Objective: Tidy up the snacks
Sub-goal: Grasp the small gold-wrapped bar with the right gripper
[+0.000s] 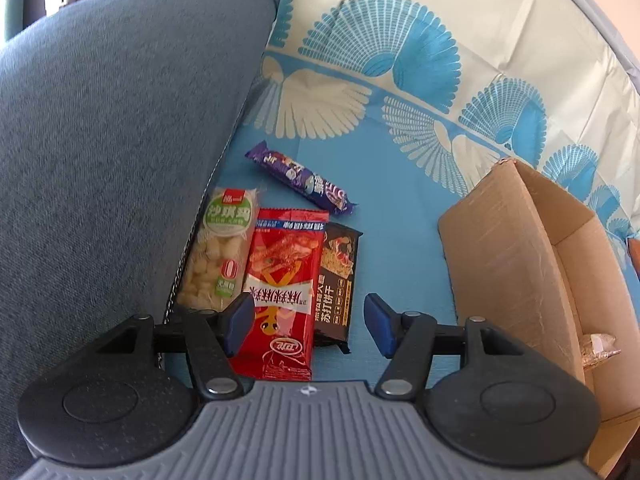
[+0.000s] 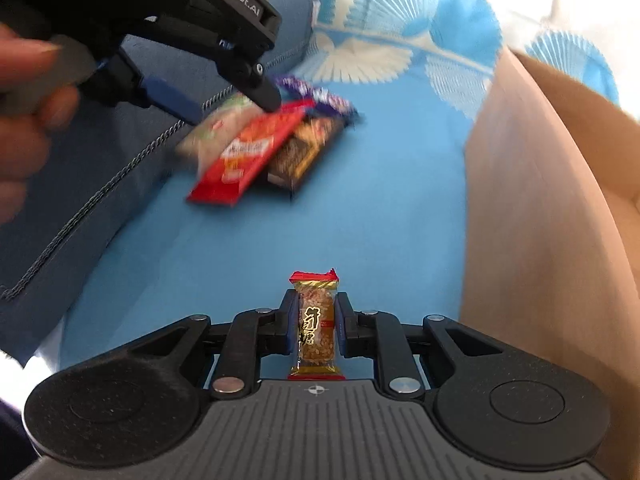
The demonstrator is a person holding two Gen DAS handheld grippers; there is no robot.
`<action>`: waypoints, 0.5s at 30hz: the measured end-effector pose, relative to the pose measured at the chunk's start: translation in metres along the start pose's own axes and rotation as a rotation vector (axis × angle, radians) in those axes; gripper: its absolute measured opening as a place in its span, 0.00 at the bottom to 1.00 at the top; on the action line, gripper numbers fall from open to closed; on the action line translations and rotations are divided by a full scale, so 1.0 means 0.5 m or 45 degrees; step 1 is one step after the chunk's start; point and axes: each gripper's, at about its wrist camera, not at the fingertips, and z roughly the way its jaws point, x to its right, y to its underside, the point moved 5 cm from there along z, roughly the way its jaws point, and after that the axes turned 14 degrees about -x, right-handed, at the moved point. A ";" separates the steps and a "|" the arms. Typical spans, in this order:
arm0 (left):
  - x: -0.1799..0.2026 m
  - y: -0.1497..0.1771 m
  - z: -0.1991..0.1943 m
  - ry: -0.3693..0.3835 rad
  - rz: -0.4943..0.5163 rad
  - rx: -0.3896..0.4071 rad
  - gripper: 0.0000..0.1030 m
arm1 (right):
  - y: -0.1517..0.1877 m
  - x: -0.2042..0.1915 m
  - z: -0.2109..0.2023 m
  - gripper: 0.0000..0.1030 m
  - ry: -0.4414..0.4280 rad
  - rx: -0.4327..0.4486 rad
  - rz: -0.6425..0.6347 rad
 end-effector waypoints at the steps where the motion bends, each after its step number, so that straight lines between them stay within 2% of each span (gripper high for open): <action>1: 0.000 0.000 0.003 0.003 -0.009 -0.005 0.66 | 0.005 0.002 -0.005 0.19 -0.016 -0.003 0.015; 5: 0.002 0.001 0.022 -0.011 -0.035 -0.039 0.73 | 0.016 0.000 -0.006 0.23 -0.042 -0.013 0.040; 7: 0.005 0.000 0.033 -0.037 -0.030 -0.057 0.76 | 0.021 -0.004 0.008 0.33 -0.057 -0.040 0.029; 10: 0.007 -0.004 0.054 -0.102 -0.029 -0.079 0.77 | 0.016 -0.018 0.010 0.41 -0.030 -0.015 -0.013; 15: 0.013 -0.014 0.093 -0.237 -0.016 -0.118 0.77 | 0.014 -0.022 0.013 0.45 -0.030 -0.021 -0.022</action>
